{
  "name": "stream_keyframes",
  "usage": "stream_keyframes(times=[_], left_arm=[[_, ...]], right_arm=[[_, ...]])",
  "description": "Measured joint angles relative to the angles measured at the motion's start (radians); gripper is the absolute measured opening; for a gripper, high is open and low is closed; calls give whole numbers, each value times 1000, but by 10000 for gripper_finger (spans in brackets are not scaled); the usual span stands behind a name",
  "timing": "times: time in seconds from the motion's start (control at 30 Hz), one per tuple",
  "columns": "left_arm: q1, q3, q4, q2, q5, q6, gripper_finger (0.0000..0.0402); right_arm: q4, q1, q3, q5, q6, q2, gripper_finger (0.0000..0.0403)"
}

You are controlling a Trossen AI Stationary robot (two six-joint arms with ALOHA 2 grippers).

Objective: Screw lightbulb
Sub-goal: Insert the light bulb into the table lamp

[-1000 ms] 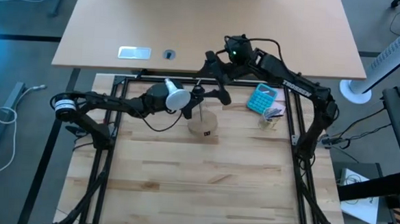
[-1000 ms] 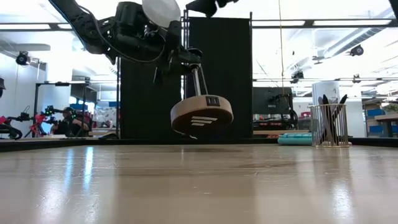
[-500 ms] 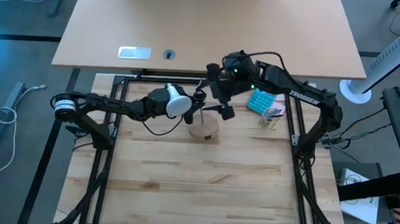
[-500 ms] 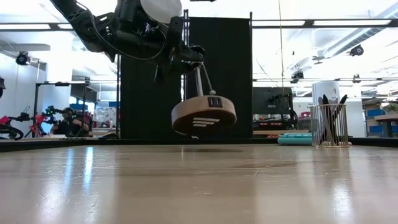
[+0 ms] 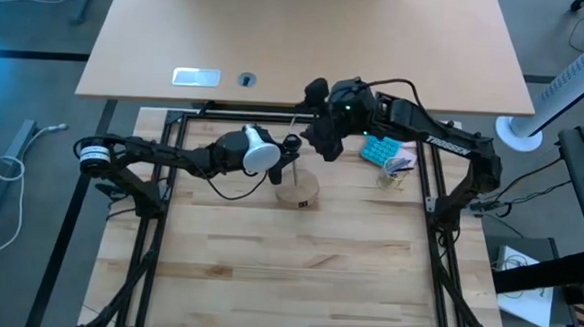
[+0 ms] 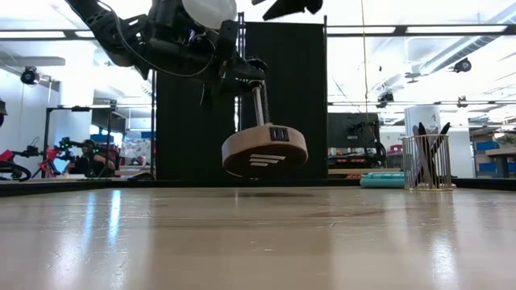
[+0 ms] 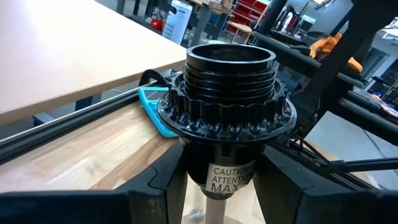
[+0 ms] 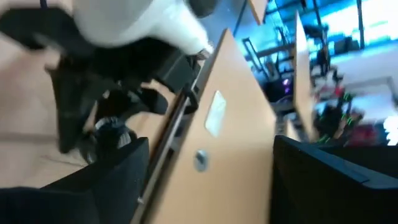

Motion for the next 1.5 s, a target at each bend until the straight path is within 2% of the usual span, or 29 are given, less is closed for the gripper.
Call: stream_keyframes(times=[0.13,0.3,0.43,0.67,1.1,1.3,1.5], left_arm=[[-4,0,0,0,0,6,141],[-9,0,-2,0,1,14,142],[-12,0,-16,0,8,23,142],[-17,0,-37,0,41,24,143],[-17,0,-45,0,203,-7,143],[-17,0,-48,0,290,5,143],[-19,0,-52,0,301,10,143]], right_arm=[[44,1,0,-22,-117,32,339],[73,10,-2,-52,-135,68,339],[77,18,-1,-158,-135,81,339],[60,23,-2,-189,-147,98,339],[46,16,-2,-253,-122,99,339],[52,0,-3,-445,-89,98,339],[105,-8,-8,-510,-53,121,339]])
